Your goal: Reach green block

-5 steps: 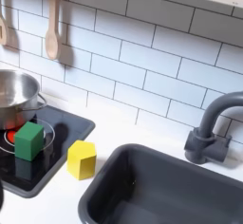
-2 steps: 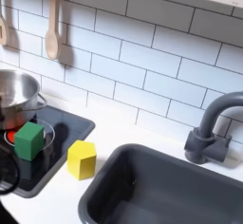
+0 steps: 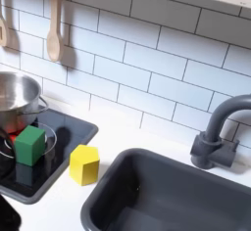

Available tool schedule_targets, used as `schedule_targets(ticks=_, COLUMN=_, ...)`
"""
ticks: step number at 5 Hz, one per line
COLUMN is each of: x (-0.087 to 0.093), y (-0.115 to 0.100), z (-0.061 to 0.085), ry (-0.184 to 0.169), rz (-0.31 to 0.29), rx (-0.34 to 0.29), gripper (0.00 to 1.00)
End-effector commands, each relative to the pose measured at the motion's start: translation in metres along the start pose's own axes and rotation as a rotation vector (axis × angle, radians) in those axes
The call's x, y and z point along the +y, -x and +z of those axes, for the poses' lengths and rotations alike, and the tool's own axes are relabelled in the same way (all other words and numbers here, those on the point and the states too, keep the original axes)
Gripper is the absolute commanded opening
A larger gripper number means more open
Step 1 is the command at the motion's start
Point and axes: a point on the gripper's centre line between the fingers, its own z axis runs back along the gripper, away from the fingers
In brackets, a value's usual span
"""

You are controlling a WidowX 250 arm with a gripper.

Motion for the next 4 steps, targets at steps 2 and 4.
schedule_targets(ticks=2, x=0.017, y=-0.029, z=-0.005, ry=-0.022, rz=0.007, rx=-0.03, gripper=1.0)
schedule_targets(ticks=4, x=0.021, y=-0.057, z=-0.01, ry=-0.032, rz=0.049, rx=-0.04, gripper=1.0)
